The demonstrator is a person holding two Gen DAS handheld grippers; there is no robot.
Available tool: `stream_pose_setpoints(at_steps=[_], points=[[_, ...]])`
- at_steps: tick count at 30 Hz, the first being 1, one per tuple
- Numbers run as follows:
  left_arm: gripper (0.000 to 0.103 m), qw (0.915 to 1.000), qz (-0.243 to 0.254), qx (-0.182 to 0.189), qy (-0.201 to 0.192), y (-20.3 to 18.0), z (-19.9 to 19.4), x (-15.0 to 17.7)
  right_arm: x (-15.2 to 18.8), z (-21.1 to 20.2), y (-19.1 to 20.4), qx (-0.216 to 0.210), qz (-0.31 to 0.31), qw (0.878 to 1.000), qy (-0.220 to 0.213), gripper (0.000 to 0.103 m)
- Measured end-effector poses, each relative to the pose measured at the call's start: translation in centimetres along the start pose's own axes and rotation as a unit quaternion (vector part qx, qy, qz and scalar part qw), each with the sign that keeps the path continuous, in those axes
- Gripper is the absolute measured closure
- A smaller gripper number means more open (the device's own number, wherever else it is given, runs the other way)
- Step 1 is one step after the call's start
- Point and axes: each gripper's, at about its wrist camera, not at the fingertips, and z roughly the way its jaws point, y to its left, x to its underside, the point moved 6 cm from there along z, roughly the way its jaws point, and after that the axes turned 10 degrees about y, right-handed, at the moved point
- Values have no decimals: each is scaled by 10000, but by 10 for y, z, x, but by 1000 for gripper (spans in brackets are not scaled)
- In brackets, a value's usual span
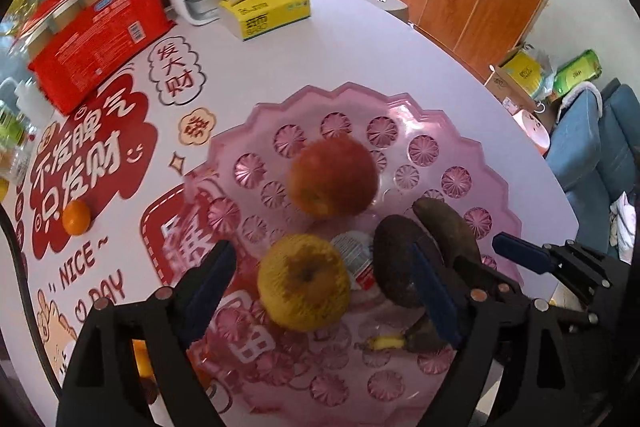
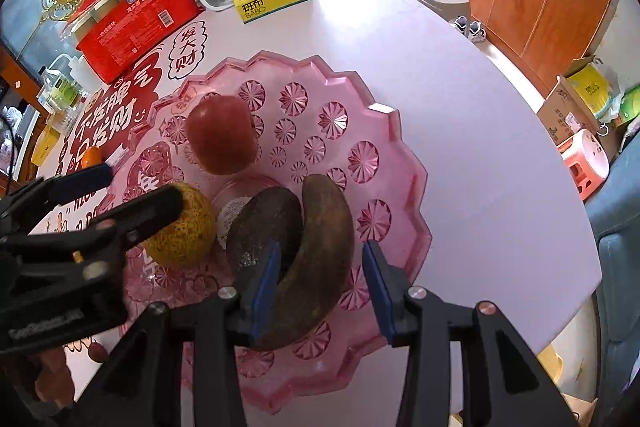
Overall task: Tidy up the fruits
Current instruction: 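Carry the banana and apple into the pink bowl and release both, then move both tools back toward the mandarin oranges on the table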
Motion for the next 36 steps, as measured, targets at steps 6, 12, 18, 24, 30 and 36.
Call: stream_pose_setpoints(at_steps=[6,12,18,24,30,36], points=[[11,9999,-142,11,-83,15,-20,21,1,-3,5,-80,18,10000,-20,52],[10,9996,-201,-123,-149,26,-38,45,4,-11,19,-152,-86,9998,-102,51],[10,9983,-423,-352,-202,49,-56,79,12,-25,39,-244,-299,9990,-229,51],[10,9940,-881,-571,-310,86,-80,114,20,-45,64,-297,-618,9967,-440,51],[10,9841,-1518,-782,-482,131,-110,152,29,-66,98,-400,-1017,9916,-697,51],[10,9723,-1952,-1068,-713,170,-143,190,38,-87,133,-527,-1382,9842,-976,51]])
